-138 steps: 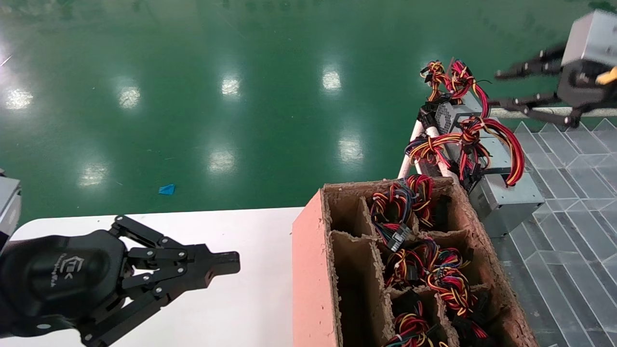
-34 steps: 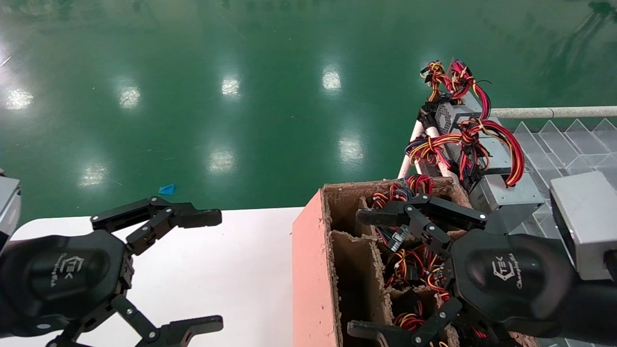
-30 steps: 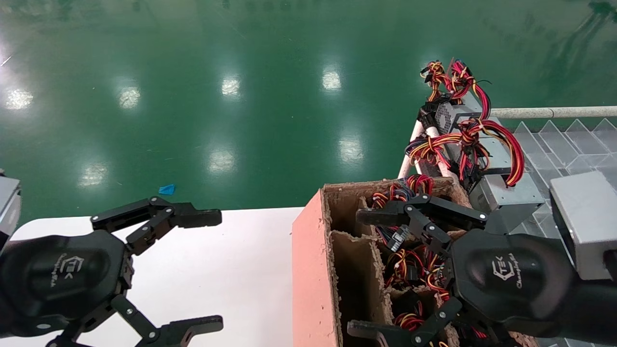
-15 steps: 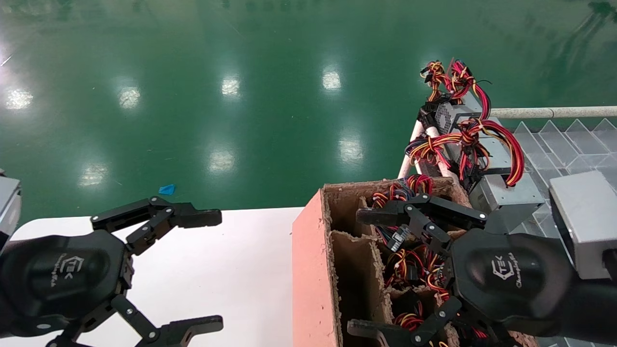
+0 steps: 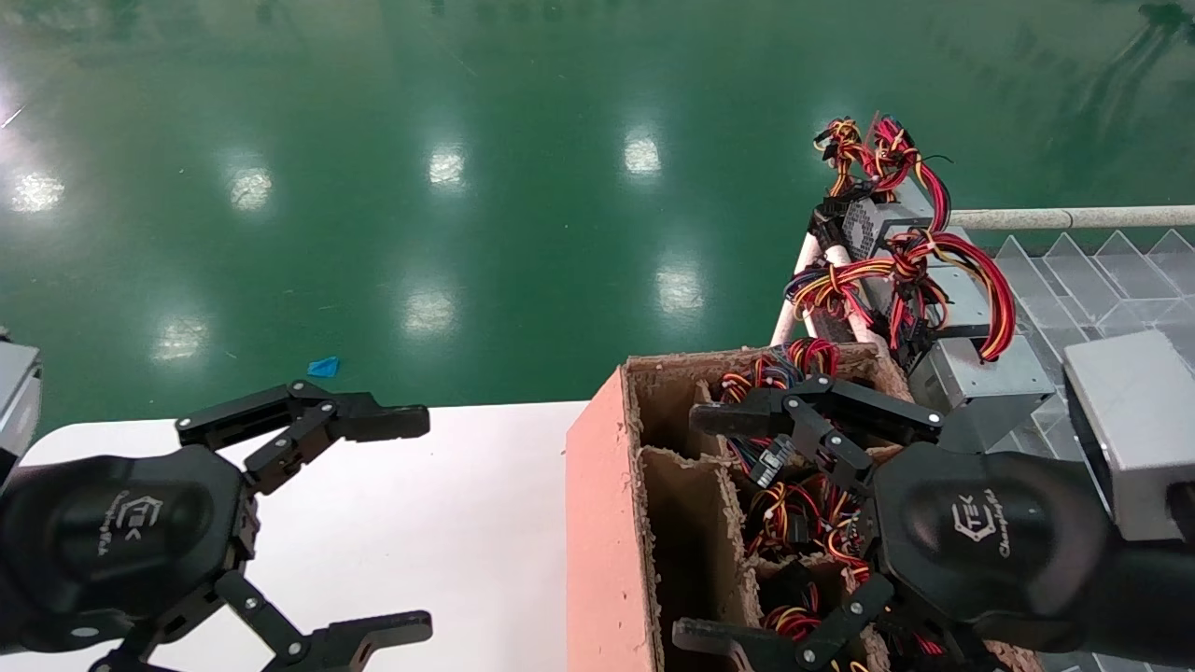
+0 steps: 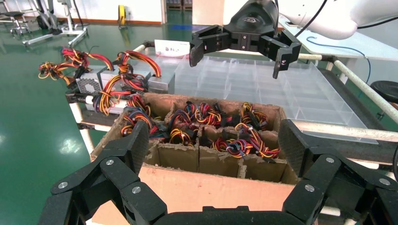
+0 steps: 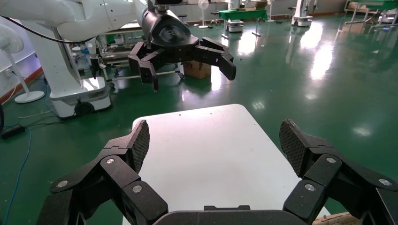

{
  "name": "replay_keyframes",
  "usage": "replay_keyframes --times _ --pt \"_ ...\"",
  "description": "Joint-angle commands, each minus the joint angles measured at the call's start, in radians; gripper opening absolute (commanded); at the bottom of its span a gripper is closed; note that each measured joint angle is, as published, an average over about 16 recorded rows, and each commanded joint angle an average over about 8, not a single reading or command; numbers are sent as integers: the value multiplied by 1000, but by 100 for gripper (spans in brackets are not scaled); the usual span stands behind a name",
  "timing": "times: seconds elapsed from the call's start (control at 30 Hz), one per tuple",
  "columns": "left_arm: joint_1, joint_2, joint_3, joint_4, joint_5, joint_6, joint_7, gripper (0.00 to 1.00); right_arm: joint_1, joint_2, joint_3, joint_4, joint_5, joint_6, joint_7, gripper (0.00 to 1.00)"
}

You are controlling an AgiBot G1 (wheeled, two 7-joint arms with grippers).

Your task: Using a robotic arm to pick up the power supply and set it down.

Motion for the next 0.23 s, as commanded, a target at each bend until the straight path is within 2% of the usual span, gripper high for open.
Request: replay_keyframes --times 0.03,0.23 --pt "0 0 0 0 0 0 0 100 0 0 0 0 0 0 0 100" --pt "0 0 0 0 0 0 0 100 0 0 0 0 0 0 0 100"
